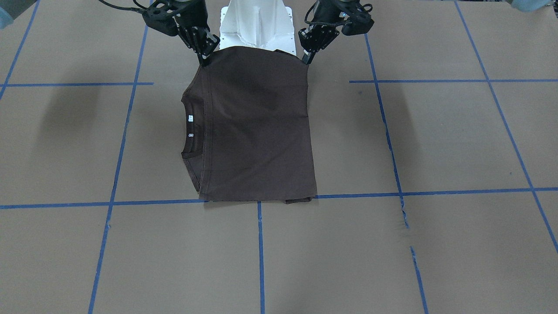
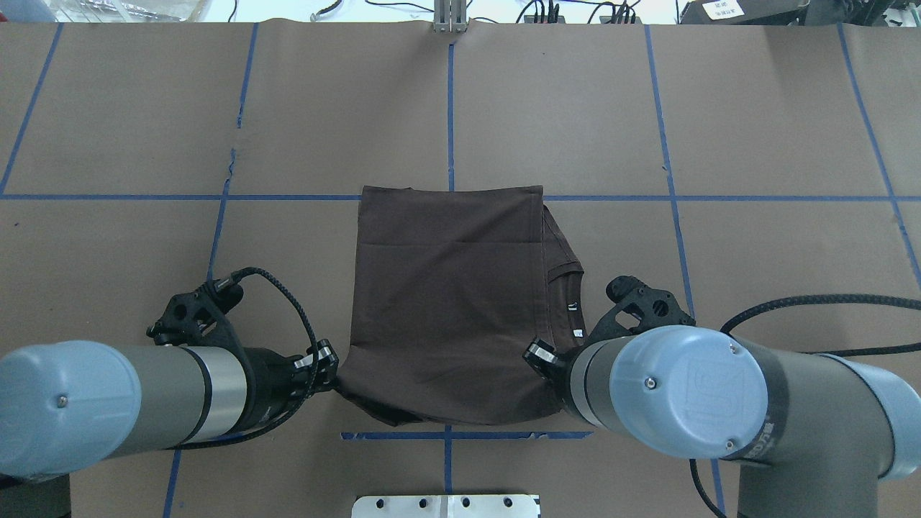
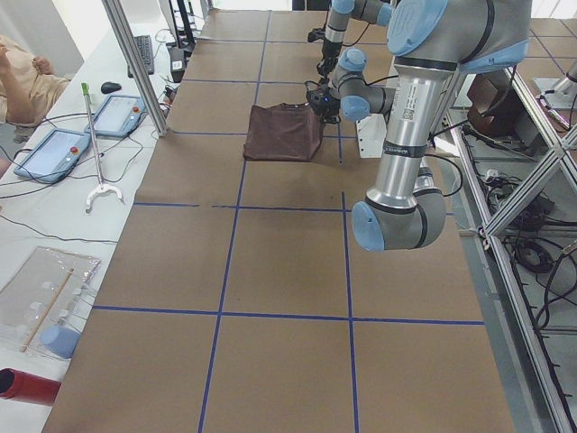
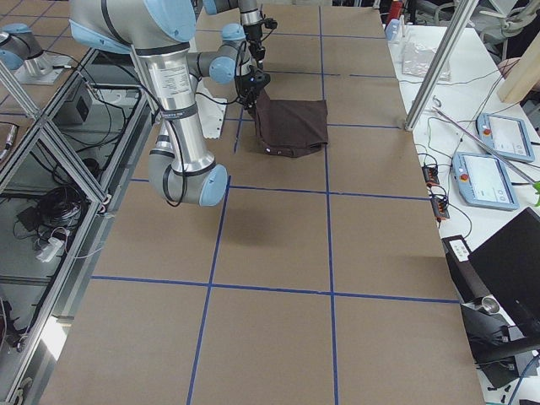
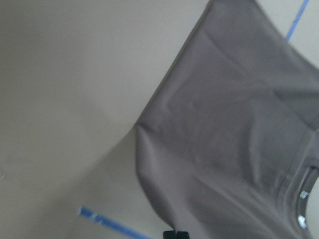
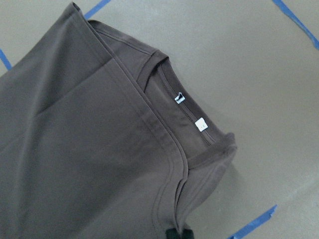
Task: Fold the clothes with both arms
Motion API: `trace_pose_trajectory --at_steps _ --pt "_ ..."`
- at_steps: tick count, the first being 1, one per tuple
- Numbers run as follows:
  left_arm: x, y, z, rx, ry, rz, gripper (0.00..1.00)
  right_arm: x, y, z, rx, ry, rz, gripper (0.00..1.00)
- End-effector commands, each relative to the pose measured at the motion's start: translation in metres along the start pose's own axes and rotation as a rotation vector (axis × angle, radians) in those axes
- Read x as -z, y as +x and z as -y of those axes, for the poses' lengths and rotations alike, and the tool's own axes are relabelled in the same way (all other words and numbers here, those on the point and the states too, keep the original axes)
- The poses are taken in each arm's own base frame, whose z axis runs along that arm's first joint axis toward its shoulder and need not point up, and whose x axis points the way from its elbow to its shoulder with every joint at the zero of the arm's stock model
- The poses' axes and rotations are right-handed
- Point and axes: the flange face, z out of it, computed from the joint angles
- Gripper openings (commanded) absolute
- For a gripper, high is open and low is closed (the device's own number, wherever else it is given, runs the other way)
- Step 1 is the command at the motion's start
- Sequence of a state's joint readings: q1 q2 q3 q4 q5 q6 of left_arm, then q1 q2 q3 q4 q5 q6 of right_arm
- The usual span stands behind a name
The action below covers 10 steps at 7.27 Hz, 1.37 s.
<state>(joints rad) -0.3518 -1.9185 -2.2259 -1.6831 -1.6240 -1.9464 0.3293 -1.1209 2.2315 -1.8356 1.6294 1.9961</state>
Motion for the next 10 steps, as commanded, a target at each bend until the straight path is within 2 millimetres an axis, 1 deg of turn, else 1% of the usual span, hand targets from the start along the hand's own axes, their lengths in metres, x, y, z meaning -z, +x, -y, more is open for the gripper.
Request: trace_pose_trajectory --at_steps 1,2,3,4,5,6,7,8,9,10 --pt "-0.015 0.04 0.045 -0.003 0.092 -0.02 0.0 -0.034 -0.032 0.048 -0.052 0.005 0.032 0.0" --pt "-0.025 0.045 0.062 -0.067 0.125 -0.005 0.0 -0.051 -0.041 0.071 -0.065 -0.001 0.043 0.0" --pt "-0.043 0.049 0.077 -0.084 0.151 0.007 0.0 -0.055 -0.056 0.095 -0.052 0.005 0.056 0.0" --pt "-0.065 0.052 0.089 -0.093 0.16 -0.004 0.0 -0.062 -0.076 0.113 -0.036 0.012 0.043 0.0" --pt "-0.093 0.048 0.102 -0.105 0.171 0.002 0.0 -0.084 -0.099 0.13 -0.019 0.037 0.012 0.12" --pt "-0.121 0.058 0.132 -0.105 0.209 0.011 0.0 -0.141 -0.132 0.161 -0.002 0.063 -0.012 0.22" --pt "-0.167 0.083 0.171 -0.102 0.248 0.011 0.0 -0.178 -0.163 0.212 0.004 0.029 0.032 0.23" --pt "-0.184 0.096 0.219 -0.096 0.297 0.011 0.43 -0.179 -0.187 0.268 0.09 -0.014 0.032 0.93" --pt "-0.176 0.098 0.242 -0.16 0.316 -0.014 0.75 -0.155 -0.203 0.301 0.114 -0.005 0.049 1.0" --pt "-0.173 0.1 0.245 -0.097 0.317 -0.031 0.99 -0.14 -0.202 0.318 0.127 -0.046 0.063 1.0"
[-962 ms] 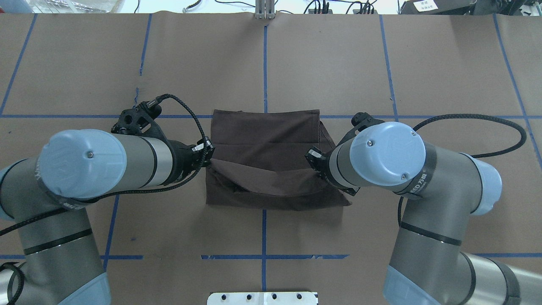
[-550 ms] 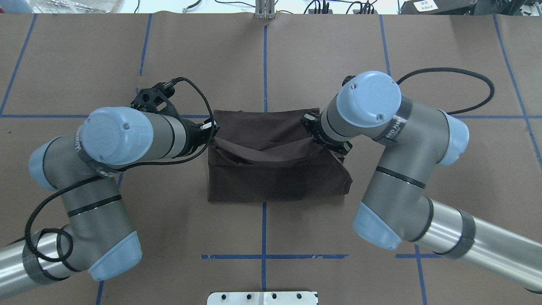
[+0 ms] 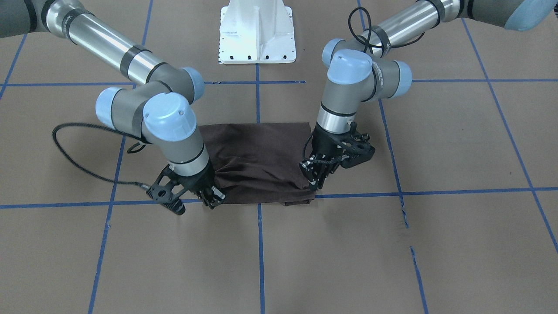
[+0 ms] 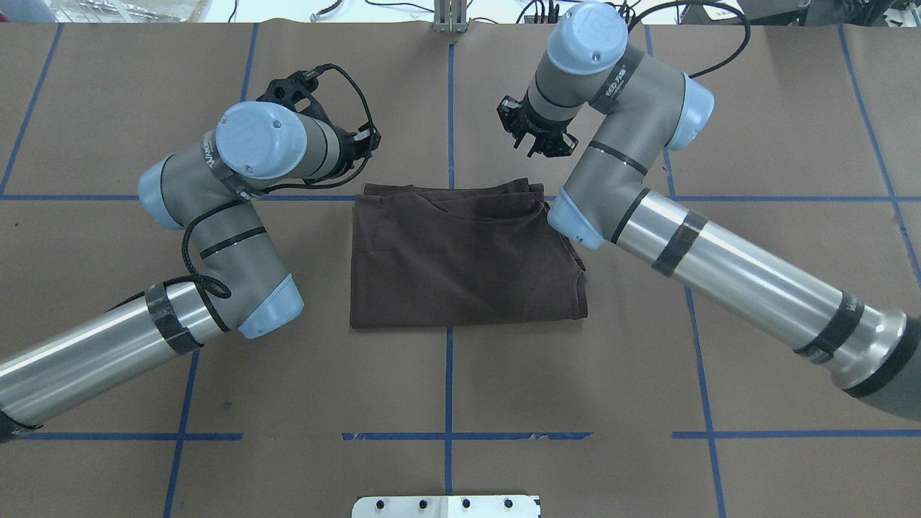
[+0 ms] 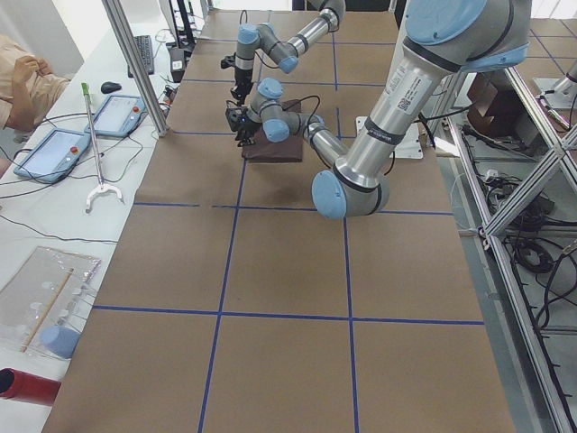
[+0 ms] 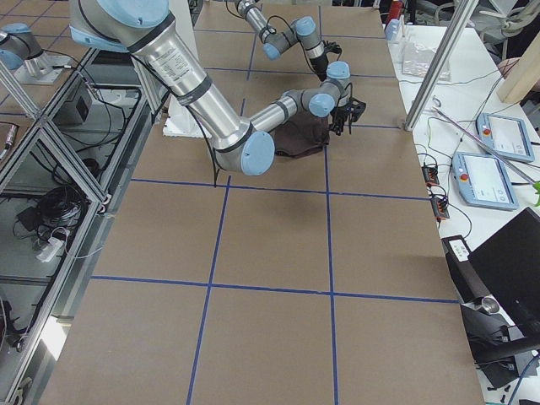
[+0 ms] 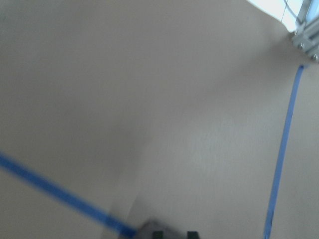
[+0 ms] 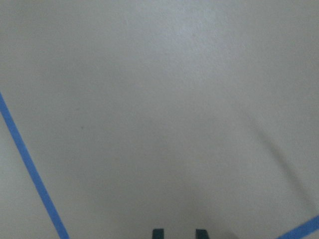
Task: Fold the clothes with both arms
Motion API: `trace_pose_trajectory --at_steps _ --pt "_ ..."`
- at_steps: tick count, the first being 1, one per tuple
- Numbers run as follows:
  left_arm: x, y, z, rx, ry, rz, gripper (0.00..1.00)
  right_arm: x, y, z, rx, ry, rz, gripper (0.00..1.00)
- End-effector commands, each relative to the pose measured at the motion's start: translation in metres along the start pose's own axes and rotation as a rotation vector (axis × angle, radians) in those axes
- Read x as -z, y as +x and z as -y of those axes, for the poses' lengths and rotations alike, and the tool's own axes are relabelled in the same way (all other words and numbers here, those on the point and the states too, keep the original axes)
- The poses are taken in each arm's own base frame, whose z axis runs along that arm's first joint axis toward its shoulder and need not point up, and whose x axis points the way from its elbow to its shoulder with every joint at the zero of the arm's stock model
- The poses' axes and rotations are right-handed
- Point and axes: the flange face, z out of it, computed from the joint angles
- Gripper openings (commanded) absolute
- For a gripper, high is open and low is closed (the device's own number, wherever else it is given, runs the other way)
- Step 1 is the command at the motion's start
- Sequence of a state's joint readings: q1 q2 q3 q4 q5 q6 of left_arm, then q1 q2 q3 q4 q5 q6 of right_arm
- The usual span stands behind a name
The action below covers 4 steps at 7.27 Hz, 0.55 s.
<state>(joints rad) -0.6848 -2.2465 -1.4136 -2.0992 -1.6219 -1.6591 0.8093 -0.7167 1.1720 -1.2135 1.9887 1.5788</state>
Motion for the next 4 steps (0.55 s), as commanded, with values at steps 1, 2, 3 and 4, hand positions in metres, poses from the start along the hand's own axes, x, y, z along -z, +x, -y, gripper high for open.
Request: trace_pose_trajectory --at_steps 1,2,3,4 --pt "0.005 0.0 0.025 0.04 0.007 -0.036 1.0 0.025 -0.003 0.041 0.029 -0.046 0.025 1.0" --pt "0.025 0.004 0.028 0.016 -0.042 -0.063 1.0 0.033 0.004 0.048 0.023 -0.046 0.033 1.0" --pt "0.052 -0.026 0.053 -0.055 -0.088 -0.076 1.0 0.037 0.054 0.065 0.026 -0.064 0.032 1.0" --pt "0.063 -0.083 0.084 -0.307 -0.102 -0.048 1.0 0.035 0.124 0.088 0.153 -0.057 0.005 1.0"
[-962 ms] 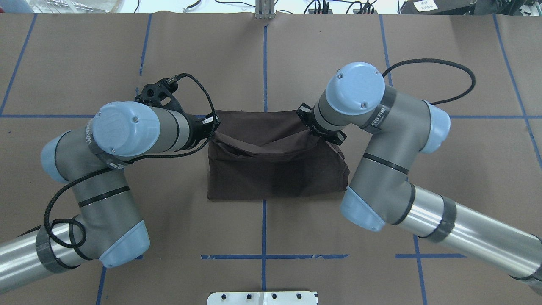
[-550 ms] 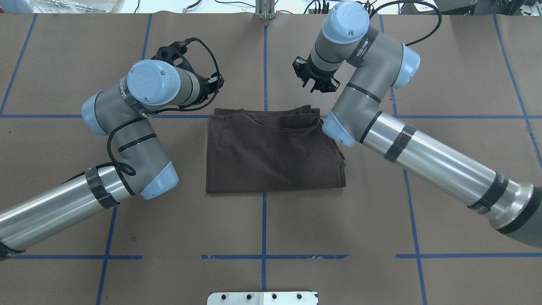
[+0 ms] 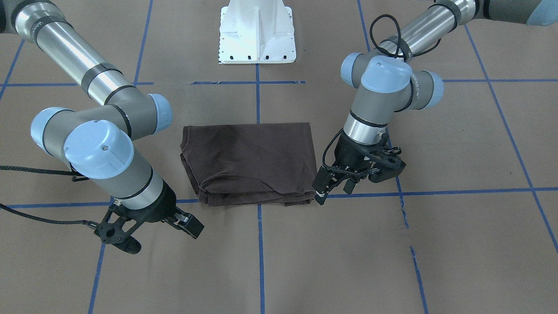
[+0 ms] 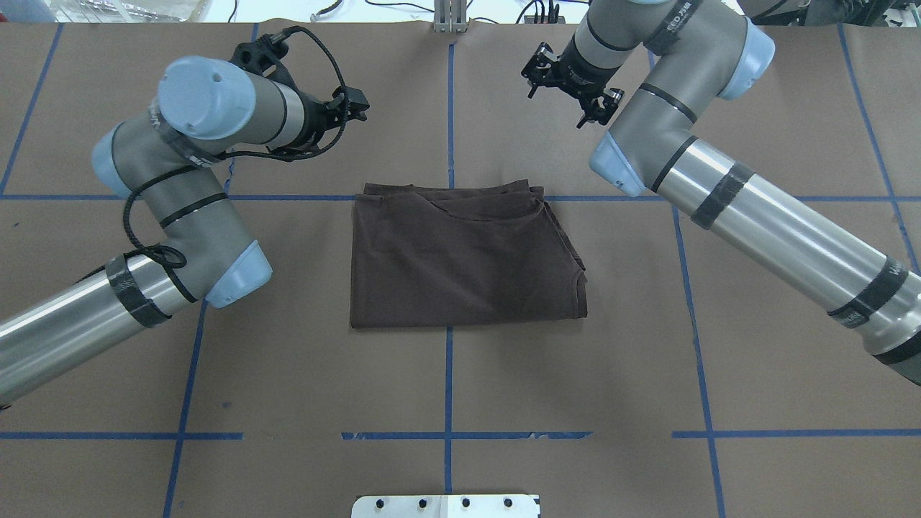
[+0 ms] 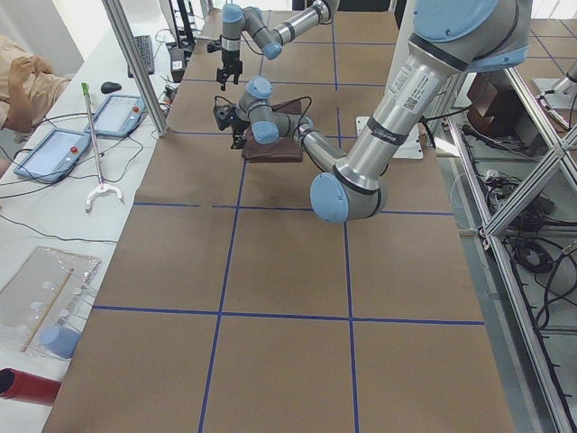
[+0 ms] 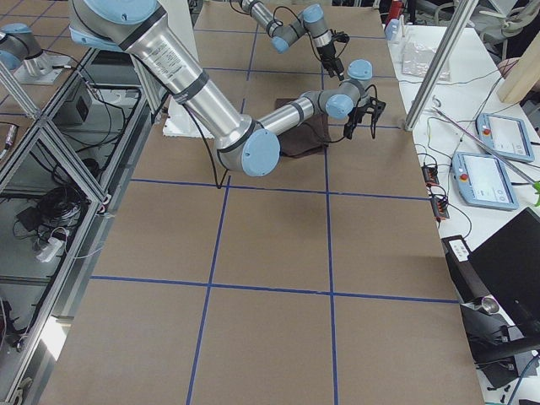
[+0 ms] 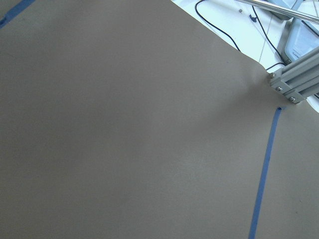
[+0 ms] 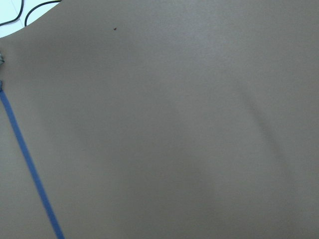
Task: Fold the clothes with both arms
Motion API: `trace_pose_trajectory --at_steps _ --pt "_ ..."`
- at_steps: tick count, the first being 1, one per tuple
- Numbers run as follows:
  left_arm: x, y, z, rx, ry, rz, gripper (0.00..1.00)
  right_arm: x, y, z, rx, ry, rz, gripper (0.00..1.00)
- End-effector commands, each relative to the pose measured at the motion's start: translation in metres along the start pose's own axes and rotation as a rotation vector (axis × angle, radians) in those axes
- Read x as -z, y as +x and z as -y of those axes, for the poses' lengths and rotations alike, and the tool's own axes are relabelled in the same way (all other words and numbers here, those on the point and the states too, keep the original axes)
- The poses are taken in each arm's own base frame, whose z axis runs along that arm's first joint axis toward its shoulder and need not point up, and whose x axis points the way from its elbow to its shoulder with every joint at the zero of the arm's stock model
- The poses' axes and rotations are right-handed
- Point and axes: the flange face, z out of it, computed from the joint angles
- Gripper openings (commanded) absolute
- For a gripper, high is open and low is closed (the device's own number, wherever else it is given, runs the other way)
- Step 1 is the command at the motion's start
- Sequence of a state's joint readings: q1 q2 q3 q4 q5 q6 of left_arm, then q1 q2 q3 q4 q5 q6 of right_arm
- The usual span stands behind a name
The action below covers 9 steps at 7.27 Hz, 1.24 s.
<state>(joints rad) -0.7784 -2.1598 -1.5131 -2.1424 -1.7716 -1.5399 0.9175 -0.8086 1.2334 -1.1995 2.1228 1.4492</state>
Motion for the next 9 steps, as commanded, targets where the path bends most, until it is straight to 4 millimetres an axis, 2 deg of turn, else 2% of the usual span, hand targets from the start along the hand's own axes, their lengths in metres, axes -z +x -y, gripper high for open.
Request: trace_pose_trajectory --at_steps 1,2,3,4,5,6,7,8,9 --pt "0.036 -0.12 0.061 -0.427 -0.072 0.074 1.0 0.0 0.14 0.047 0.269 0.003 -0.073 1.0" --pt "0.057 -0.169 0.108 -0.593 -0.082 0.103 1.0 0.016 0.202 0.079 0.394 0.01 -0.108 1.0" --pt "0.081 -0.221 0.159 -0.703 -0.094 0.139 1.0 0.053 0.26 0.12 0.436 -0.003 -0.097 1.0" --pt "0.122 -0.264 0.217 -0.777 -0.113 0.134 1.0 0.106 0.332 0.152 0.438 -0.05 -0.032 1.0" --pt "0.173 -0.31 0.265 -0.798 -0.125 0.154 1.0 0.145 0.397 0.133 0.453 -0.082 0.008 1.0" --pt "0.208 -0.344 0.298 -0.865 -0.181 0.218 1.0 0.159 0.422 0.1 0.498 -0.11 -0.031 1.0" --pt "0.238 -0.377 0.319 -0.868 -0.231 0.27 1.0 0.173 0.434 0.084 0.563 -0.123 -0.094 1.0" --pt "0.231 -0.429 0.303 -0.818 -0.288 0.288 1.0 0.185 0.457 0.082 0.584 -0.119 -0.154 1.0" --pt "0.23 -0.45 0.291 -0.769 -0.316 0.307 1.0 0.184 0.474 0.076 0.577 -0.113 -0.184 1.0"
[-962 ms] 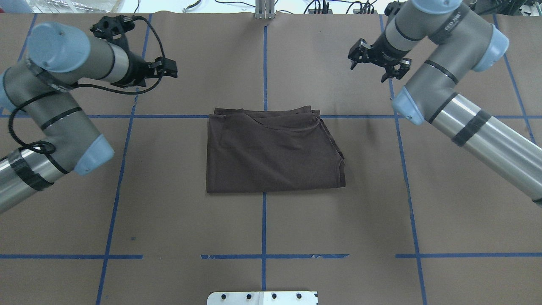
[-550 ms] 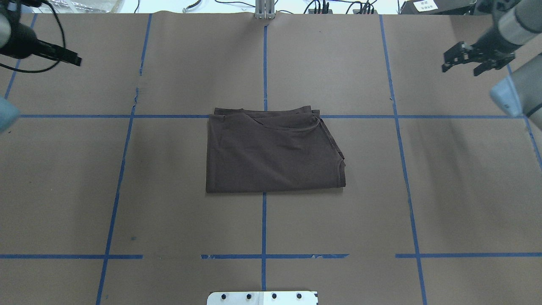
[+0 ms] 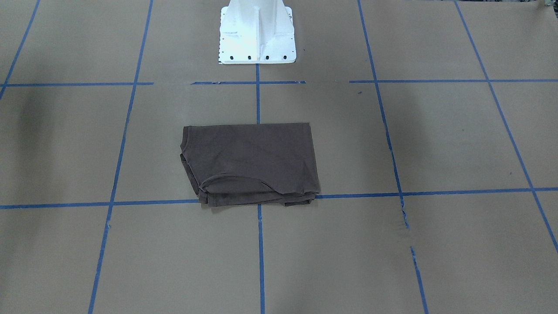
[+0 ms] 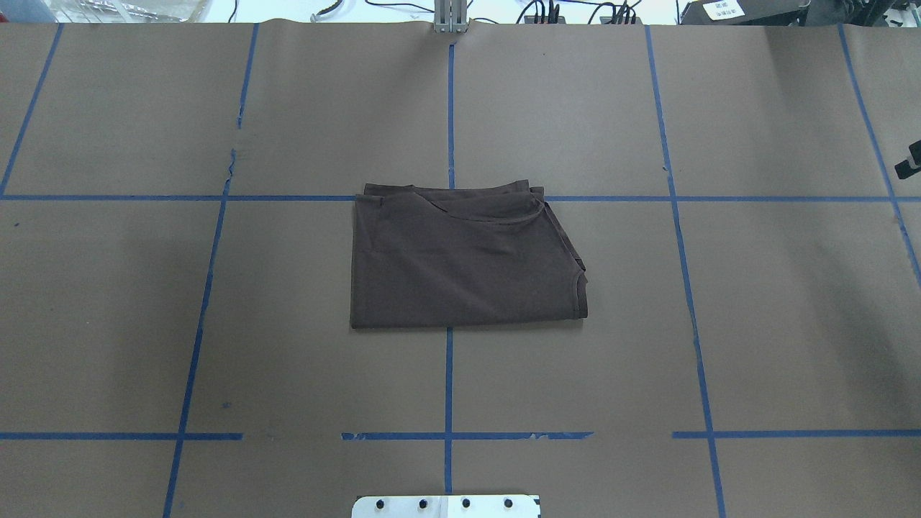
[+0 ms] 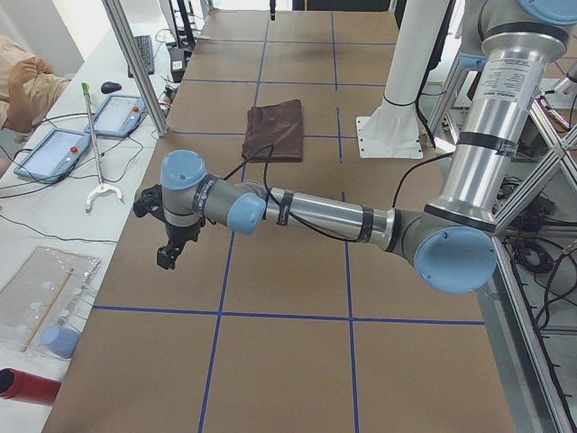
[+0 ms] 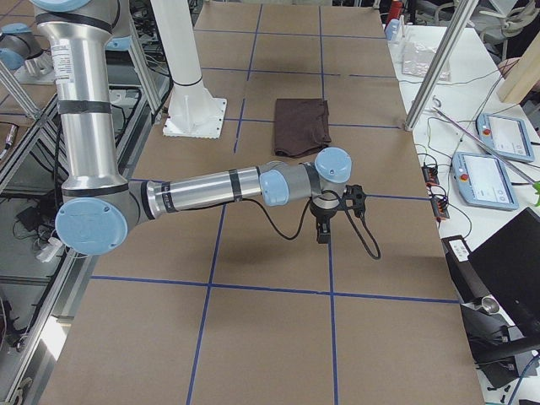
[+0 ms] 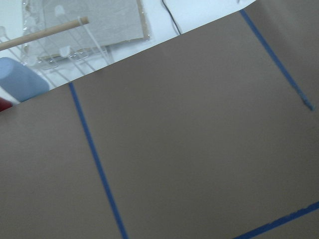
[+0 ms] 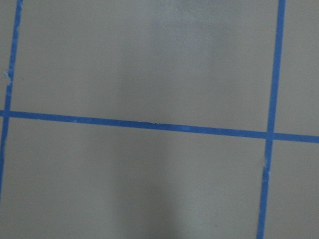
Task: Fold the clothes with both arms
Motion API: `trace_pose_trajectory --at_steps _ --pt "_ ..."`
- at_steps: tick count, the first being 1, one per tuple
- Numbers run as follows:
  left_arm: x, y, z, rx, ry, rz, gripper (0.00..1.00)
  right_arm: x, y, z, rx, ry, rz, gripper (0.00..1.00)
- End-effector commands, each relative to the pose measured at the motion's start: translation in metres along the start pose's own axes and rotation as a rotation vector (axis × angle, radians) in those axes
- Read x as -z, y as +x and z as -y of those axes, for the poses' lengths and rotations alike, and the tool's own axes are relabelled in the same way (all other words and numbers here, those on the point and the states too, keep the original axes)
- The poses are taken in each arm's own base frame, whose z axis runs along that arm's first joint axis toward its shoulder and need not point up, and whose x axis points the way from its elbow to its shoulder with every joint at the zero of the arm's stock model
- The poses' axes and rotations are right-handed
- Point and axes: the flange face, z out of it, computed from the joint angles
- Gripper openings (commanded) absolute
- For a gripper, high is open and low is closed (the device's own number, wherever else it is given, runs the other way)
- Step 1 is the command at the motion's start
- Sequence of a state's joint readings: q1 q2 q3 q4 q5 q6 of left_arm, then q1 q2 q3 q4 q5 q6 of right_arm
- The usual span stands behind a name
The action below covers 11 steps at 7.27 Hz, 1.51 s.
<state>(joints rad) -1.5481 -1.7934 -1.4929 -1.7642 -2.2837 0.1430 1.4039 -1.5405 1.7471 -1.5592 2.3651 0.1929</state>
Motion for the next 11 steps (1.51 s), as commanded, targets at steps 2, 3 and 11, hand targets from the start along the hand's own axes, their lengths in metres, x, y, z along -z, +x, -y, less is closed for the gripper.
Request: trace_pose_trajectory --at_steps 2,3,11 --pt "-0.022 -0.018 -0.059 0.092 -0.091 -0.067 1.0 -0.001 0.019 -0.024 -0.005 -0.02 -0.055 1.0" --pt "-0.019 -0.012 -0.076 0.088 -0.088 -0.066 1.0 -0.001 0.019 -0.025 -0.008 -0.021 -0.054 1.0" --pt "-0.016 0.003 -0.063 0.122 -0.091 -0.176 1.0 -0.022 0.038 -0.022 -0.045 -0.064 -0.05 1.0"
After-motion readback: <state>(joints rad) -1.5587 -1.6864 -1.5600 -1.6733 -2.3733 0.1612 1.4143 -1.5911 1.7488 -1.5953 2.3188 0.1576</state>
